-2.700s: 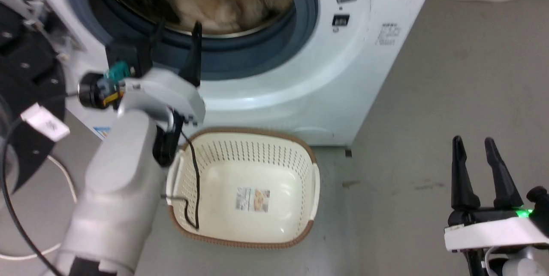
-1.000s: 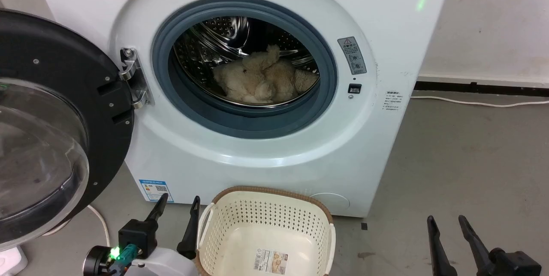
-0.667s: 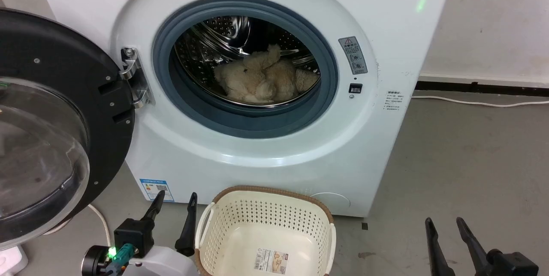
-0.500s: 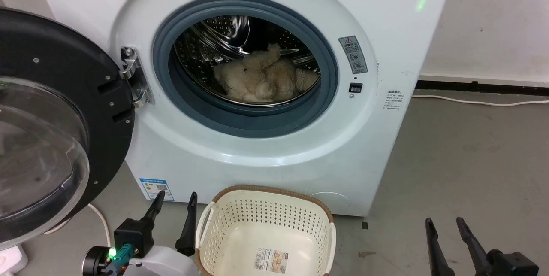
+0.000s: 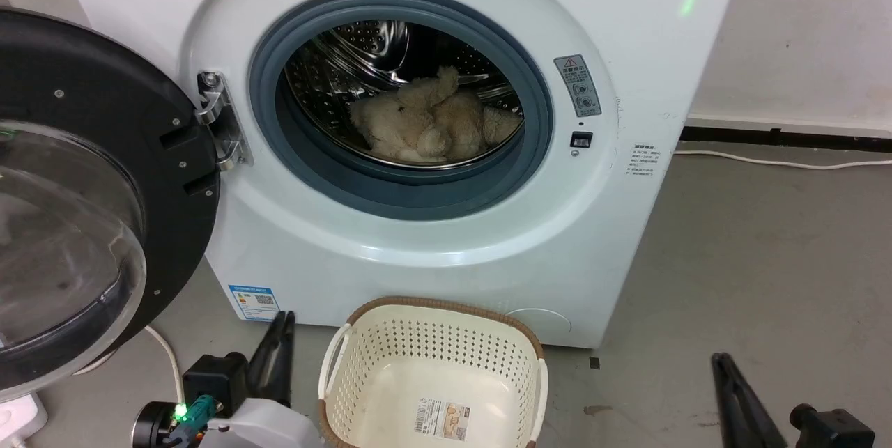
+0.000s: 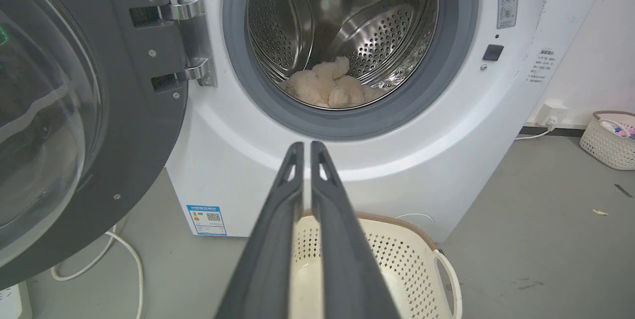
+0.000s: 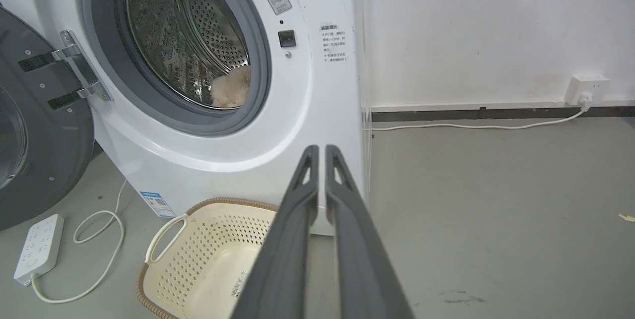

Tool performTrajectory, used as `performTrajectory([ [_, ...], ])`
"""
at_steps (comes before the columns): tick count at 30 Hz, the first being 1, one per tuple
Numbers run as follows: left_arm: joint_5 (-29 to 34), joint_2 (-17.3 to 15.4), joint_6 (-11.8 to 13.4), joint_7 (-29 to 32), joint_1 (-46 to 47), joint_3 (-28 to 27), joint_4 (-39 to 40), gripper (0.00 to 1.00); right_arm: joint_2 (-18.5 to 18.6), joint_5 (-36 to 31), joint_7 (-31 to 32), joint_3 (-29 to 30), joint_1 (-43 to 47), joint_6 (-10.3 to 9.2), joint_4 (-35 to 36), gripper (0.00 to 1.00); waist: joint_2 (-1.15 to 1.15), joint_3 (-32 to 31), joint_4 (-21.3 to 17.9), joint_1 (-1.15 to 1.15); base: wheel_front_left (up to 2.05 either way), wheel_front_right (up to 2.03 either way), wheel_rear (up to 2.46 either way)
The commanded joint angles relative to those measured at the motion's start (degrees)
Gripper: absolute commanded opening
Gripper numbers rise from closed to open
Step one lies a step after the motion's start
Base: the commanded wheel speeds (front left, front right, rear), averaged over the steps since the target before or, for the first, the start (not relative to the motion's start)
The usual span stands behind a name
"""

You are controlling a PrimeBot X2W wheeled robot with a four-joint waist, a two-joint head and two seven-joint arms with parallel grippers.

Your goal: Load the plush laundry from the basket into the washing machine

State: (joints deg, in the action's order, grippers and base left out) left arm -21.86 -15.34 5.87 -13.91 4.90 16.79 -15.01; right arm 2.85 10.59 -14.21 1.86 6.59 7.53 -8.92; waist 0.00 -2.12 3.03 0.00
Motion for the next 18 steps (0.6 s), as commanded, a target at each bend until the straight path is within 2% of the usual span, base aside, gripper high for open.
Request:
performTrajectory([
  [1,0.0,0.0,0.0,0.0,0.0,0.0,0.0,0.00,0.0,0.0,0.0,0.0,0.0,0.00,0.0,0.00,0.00,0.0,0.0,0.00,0.00,0.00,0.00],
  [18,2.9,1.6,-0.8,1.8,-0.6,-2.2,2.0,0.00,0.0,-1.4,1.9,-0.2,-0.9,-0.01,1.2,0.00,0.00,0.3,-0.4,0.00,0.00,0.00,0.00],
])
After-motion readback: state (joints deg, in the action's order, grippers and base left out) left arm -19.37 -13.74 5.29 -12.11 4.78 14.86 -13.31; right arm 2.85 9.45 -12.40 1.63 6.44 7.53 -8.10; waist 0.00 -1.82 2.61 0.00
